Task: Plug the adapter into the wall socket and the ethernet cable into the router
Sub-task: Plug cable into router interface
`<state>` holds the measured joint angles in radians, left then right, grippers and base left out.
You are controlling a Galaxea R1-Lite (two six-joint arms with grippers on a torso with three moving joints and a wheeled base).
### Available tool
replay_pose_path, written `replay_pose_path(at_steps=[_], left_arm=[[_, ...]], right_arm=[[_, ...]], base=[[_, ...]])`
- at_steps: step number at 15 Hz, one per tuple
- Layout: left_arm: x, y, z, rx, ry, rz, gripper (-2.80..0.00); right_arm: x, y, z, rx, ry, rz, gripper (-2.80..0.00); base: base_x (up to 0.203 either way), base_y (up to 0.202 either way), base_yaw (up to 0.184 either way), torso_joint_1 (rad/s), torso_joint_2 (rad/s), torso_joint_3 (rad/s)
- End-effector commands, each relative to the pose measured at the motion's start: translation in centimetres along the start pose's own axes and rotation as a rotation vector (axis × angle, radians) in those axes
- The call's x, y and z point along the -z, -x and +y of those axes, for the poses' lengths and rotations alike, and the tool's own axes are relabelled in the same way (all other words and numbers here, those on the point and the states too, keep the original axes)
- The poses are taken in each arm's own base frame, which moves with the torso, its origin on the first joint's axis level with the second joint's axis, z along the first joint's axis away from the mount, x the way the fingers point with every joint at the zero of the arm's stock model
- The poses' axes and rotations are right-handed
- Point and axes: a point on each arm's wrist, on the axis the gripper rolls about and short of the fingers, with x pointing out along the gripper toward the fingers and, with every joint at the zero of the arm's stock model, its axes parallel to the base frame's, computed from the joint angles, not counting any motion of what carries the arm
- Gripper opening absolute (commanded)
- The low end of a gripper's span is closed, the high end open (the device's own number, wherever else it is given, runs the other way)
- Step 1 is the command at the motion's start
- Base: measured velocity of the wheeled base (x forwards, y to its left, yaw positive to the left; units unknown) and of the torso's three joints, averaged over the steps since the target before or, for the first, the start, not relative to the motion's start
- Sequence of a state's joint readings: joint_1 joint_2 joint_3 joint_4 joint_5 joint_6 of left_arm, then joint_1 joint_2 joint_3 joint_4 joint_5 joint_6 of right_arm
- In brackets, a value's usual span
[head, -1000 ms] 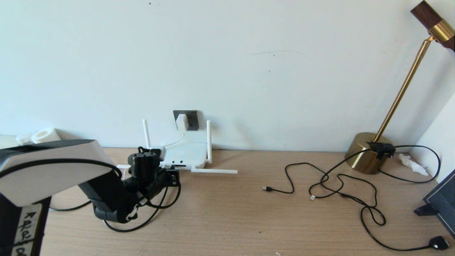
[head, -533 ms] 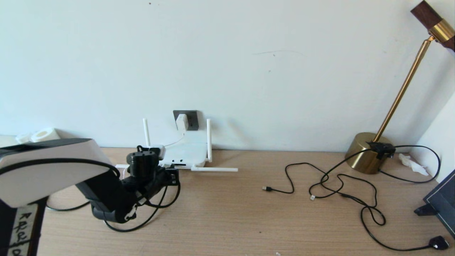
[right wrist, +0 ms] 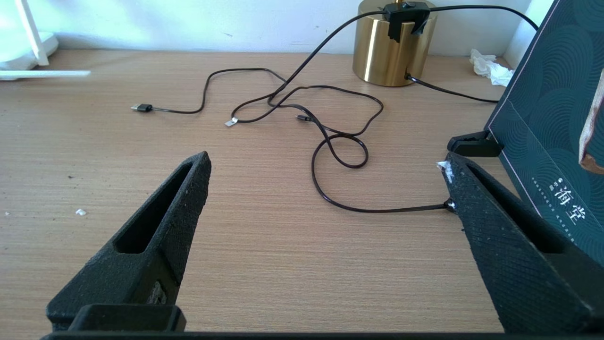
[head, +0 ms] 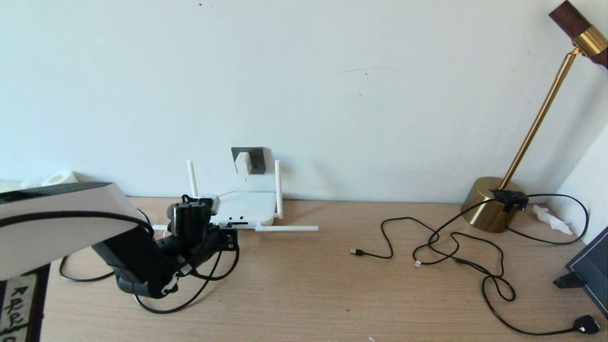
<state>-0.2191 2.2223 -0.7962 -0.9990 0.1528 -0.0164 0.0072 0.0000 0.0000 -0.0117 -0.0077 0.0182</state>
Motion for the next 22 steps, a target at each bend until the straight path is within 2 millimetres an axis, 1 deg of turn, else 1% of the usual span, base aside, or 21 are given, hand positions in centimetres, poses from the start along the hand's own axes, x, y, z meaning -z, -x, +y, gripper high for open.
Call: replay_pose_path(at_steps=[1, 7, 22], left_arm=[[-0.5, 0.3, 0.0, 0.004, 0.002, -0.013, -2.8], [0.1, 0.1, 0.0, 0.005, -0.002, 0.026, -2.8], [-0.2, -1.3, -0.1, 0.014, 0.014, 0.045, -2.8]], right_arm=[[0.0, 0.0, 0.0, 0.0, 0.0, 0.001, 0.0], [0.0, 0.0, 0.0, 0.0, 0.0, 0.001, 0.0], [0.0, 0.0, 0.0, 0.0, 0.0, 0.001, 0.0]], base=[[0.0, 0.0, 0.0, 0.0, 0.0, 0.0], [0.0, 0.0, 0.0, 0.0, 0.0, 0.0], [0.0, 0.0, 0.0, 0.0, 0.0, 0.0]])
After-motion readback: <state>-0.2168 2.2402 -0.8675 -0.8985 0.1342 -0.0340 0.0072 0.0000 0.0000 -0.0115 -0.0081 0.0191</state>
